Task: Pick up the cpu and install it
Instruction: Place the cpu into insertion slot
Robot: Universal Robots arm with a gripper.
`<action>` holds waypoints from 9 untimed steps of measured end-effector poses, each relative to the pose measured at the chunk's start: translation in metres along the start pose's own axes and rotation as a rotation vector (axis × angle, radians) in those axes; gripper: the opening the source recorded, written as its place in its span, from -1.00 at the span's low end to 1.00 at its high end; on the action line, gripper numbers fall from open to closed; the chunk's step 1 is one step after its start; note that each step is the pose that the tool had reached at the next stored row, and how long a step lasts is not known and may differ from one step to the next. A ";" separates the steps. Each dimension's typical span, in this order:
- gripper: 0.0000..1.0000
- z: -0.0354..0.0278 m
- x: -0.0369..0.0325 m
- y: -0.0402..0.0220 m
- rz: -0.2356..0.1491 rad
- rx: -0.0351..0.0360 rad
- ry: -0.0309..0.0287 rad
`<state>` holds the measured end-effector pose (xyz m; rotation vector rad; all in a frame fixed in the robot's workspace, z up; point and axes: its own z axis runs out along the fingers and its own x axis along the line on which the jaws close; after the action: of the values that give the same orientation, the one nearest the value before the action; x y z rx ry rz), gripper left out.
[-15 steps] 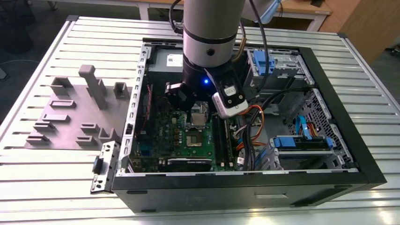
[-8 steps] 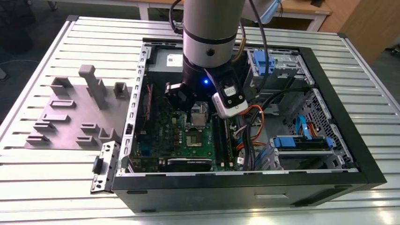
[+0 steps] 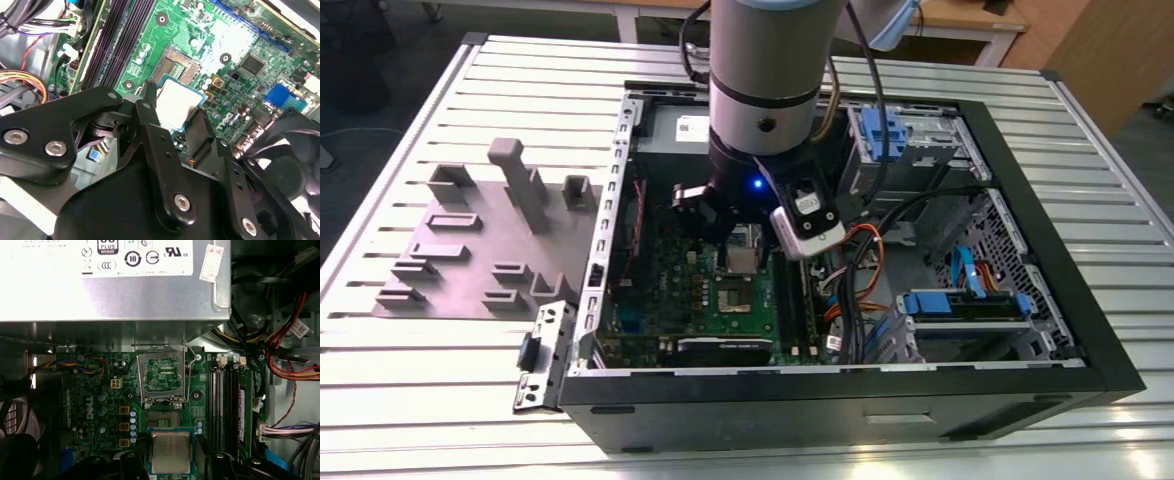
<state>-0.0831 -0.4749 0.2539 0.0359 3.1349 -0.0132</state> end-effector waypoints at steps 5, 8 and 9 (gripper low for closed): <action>-0.06 0.0092 0.0004 0.0002 -0.037 -0.0003 -0.0006; -0.06 0.0146 0.0005 0.0003 -0.041 -0.0002 -0.0013; -0.06 0.0163 0.0006 0.0003 -0.042 -0.0002 -0.0013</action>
<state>-0.0836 -0.4747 0.2375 -0.0294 3.1338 -0.0132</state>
